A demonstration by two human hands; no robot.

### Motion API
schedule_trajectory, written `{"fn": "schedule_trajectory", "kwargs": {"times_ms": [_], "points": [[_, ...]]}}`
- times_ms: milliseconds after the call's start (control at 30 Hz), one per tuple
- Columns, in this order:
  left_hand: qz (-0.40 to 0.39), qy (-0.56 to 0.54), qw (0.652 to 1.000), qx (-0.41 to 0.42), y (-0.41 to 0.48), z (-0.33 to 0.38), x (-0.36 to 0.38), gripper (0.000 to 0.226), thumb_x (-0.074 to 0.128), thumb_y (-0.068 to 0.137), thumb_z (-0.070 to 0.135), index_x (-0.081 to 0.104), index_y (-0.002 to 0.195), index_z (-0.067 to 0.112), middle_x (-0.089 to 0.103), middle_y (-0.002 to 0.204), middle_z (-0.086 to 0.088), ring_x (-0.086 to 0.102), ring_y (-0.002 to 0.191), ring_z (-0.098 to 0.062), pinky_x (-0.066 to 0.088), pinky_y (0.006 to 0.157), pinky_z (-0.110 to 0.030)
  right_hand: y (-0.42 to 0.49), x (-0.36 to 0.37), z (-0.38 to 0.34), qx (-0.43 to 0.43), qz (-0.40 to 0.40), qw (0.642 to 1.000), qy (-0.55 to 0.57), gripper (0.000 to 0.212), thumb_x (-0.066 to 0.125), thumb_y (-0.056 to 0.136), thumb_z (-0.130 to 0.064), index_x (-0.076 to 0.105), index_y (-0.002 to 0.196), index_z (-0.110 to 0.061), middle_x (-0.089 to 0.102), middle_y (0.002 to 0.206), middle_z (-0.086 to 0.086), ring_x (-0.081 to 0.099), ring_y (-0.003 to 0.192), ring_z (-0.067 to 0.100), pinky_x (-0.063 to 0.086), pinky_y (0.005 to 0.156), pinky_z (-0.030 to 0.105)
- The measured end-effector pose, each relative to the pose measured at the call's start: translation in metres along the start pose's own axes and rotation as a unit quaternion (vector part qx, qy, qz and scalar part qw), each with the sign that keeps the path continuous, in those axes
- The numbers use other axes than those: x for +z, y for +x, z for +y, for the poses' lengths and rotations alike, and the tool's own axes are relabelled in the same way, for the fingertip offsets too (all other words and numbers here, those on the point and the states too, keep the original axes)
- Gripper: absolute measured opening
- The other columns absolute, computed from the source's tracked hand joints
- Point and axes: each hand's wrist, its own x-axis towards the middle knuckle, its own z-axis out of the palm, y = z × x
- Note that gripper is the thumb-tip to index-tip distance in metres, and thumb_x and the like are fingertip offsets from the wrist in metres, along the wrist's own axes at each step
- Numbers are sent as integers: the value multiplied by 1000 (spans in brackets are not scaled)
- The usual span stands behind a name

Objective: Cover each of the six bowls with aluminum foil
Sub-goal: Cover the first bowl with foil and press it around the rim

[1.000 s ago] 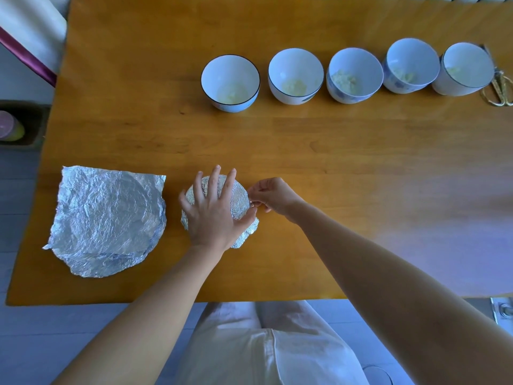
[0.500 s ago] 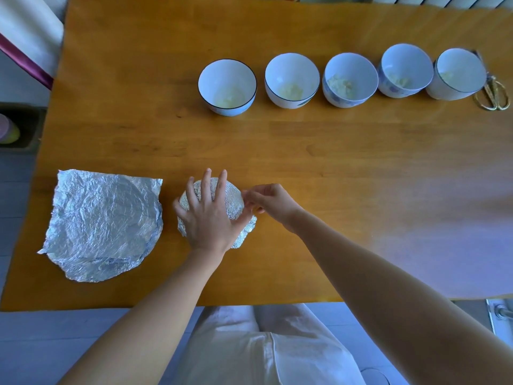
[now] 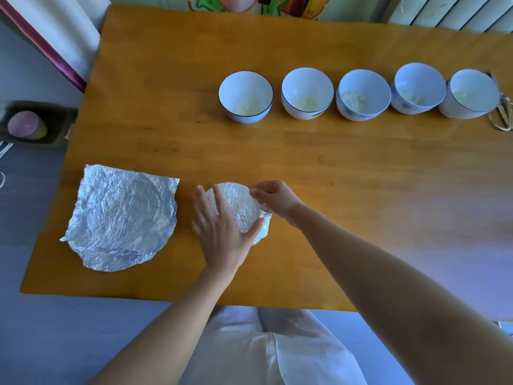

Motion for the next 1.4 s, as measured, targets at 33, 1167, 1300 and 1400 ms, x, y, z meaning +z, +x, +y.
{"fn": "schedule_trajectory", "kwargs": {"times_ms": [33, 1167, 1300, 1400], "points": [[6, -7, 1000, 6, -4, -5, 1, 122, 36, 72, 91, 14, 158, 6, 13, 163, -24, 17, 149, -40, 28, 111, -56, 1, 0, -1, -5, -1, 1000, -9, 26, 61, 95, -21, 71, 113, -5, 72, 104, 11, 59, 87, 14, 49, 82, 31], [-10, 120, 975, 187, 27, -14, -1, 87, 29, 82, 83, 29, 154, 34, 26, 163, 1, 21, 150, -30, 26, 106, -61, -24, -11, 11, -33, 6, 997, 65, 41, 46, 97, -5, 57, 133, -20, 63, 121, -3, 59, 99, 3, 46, 83, 15], [-17, 118, 976, 185, 28, -14, -1, 87, 30, 82, 83, 29, 154, 34, 26, 162, 2, 21, 149, -30, 26, 106, -61, -34, -17, 20, -90, 13, 996, 11, 39, 48, 87, 5, 67, 113, -17, 68, 114, -5, 61, 98, 6, 47, 78, 14], [-15, 114, 976, 184, 28, -14, -1, 86, 31, 82, 83, 32, 153, 33, 28, 161, 1, 23, 148, -30, 27, 106, -61, -34, -14, 24, -105, -9, 994, -19, 34, 57, 84, 3, 71, 110, -15, 71, 108, -5, 64, 97, 10, 44, 72, 11]]}}
